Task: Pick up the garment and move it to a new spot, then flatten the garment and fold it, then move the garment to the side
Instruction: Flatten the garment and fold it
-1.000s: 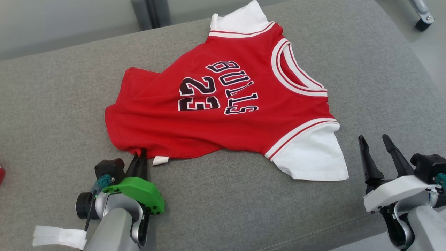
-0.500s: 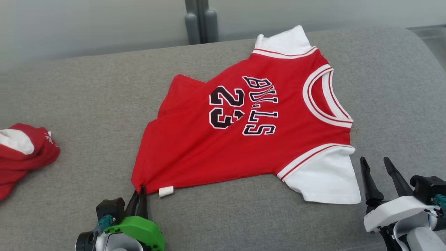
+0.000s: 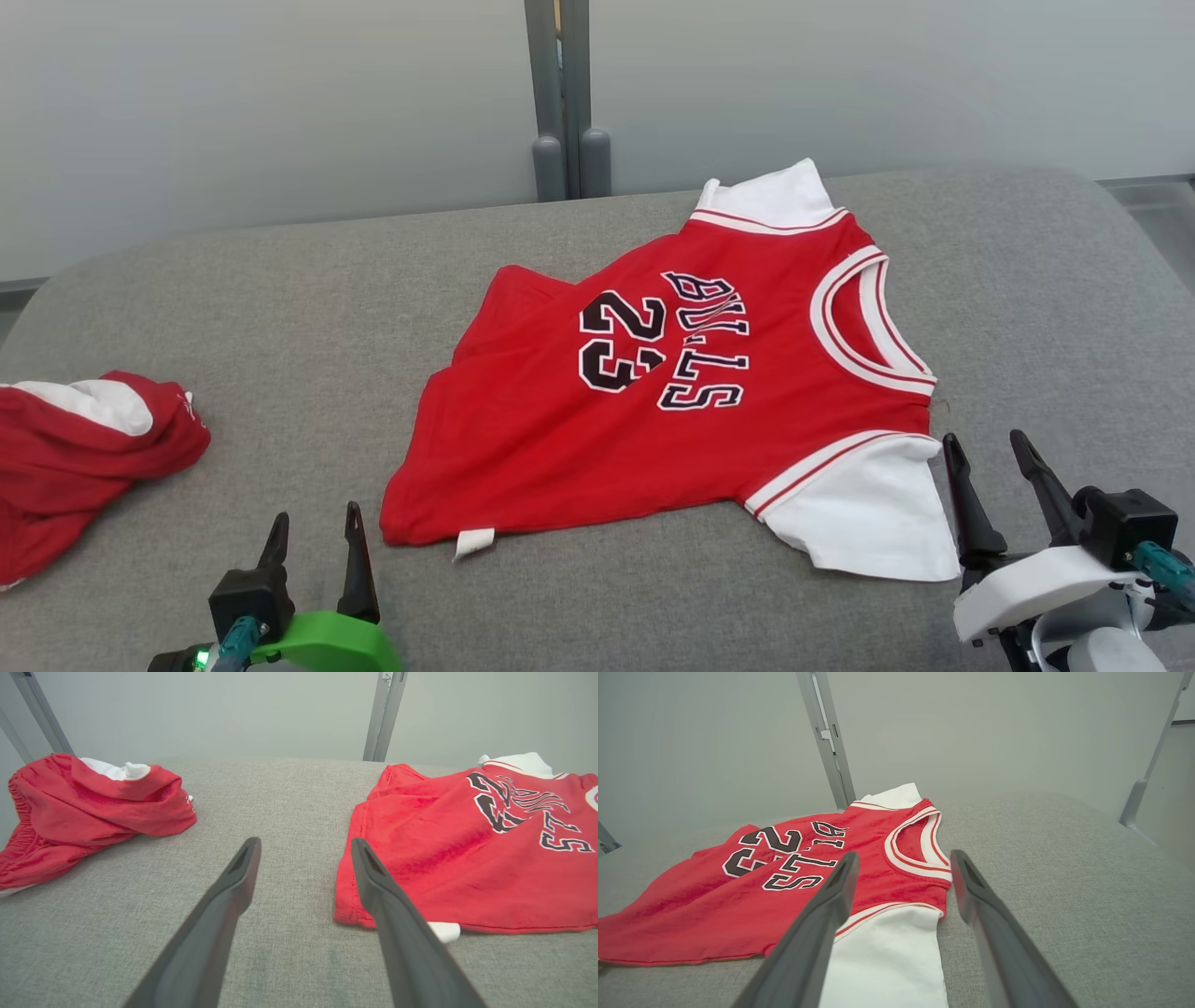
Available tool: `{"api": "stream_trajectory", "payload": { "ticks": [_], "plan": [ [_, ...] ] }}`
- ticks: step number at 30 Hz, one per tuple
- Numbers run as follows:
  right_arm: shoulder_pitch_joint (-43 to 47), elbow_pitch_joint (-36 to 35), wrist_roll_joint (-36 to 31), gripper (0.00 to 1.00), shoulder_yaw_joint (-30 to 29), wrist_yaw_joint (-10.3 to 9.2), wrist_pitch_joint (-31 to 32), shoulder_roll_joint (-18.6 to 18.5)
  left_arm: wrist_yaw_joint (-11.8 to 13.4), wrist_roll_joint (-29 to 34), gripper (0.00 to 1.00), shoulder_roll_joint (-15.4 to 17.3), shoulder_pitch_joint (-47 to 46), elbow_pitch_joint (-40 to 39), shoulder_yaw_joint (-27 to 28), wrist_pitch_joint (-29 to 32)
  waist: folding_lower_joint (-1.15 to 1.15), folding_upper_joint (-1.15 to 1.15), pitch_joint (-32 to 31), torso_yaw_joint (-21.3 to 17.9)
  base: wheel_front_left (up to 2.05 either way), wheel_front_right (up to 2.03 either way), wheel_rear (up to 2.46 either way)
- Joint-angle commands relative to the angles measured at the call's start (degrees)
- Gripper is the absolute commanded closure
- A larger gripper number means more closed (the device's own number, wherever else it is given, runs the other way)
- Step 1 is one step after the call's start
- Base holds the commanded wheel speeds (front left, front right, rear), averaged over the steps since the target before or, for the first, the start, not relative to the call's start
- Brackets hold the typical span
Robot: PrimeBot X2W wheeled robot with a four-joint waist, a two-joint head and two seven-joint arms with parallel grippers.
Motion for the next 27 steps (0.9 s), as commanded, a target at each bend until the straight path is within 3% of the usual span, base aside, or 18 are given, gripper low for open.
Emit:
{"api": "stream_trajectory", "payload": {
  "ticks": [1,27],
  "plan": [
    [1.07,-0.62,-1.03,0.0,0.22,-0.02,-0.15,0.38,0.06,0.65,0.0,0.2,1.65,-1.35,0.43,0.05,0.0,0.0,-1.11,-1.28,0.0,0.0,0.0],
    [2.83,-2.5,-2.93,0.0,0.25,-0.02,-0.16,1.6,0.32,1.91,0.0,0.19,4.62,-5.27,-1.34,0.05,0.0,0.0,-1.14,-1.48,0.0,0.0,0.0]
  ]
}}
